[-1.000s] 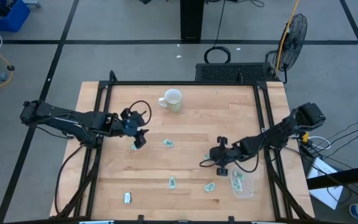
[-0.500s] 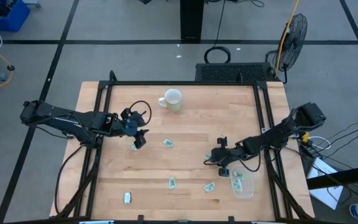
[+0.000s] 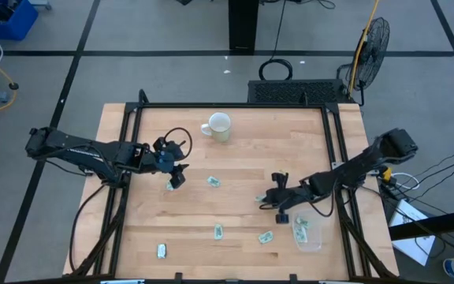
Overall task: Pick and place Stevia / Truvia into bins
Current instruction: Put the stevia packet into the transparent bin
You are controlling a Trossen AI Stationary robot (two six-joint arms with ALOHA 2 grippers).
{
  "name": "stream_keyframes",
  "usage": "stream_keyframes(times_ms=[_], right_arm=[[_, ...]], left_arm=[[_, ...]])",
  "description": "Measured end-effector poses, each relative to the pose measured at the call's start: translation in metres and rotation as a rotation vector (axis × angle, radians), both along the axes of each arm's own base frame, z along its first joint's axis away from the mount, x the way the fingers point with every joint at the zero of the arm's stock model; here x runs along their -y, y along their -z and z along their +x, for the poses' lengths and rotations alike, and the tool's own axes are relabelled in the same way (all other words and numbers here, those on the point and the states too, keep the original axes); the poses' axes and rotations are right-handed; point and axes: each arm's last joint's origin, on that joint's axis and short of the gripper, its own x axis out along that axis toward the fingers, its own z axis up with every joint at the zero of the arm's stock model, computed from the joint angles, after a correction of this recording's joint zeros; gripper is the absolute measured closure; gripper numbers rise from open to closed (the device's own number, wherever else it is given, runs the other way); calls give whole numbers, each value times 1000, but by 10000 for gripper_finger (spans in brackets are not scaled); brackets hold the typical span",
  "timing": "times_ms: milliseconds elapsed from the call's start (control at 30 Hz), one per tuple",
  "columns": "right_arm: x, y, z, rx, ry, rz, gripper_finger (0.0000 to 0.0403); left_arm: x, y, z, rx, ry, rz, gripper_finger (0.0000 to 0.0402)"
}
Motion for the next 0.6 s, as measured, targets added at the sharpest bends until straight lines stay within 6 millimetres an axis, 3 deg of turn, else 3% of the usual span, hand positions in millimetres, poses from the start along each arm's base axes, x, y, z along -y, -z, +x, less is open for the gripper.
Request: stream_keyframes(times_ms=[133, 300, 467, 600], right_arm=[[-17, -28, 5, 20, -75, 88, 402], [-48, -52, 5, -9, -143, 372, 402], [-71, -62, -10, -198, 62, 574, 403], [-84, -65, -30, -386, 263, 622, 403]], left_arm=[[0, 0, 0, 0, 0, 0, 213], [0, 0, 0, -3, 6, -2, 213], [1, 0, 1, 3, 13, -11, 213], [1, 0, 1, 5, 10, -8, 213]])
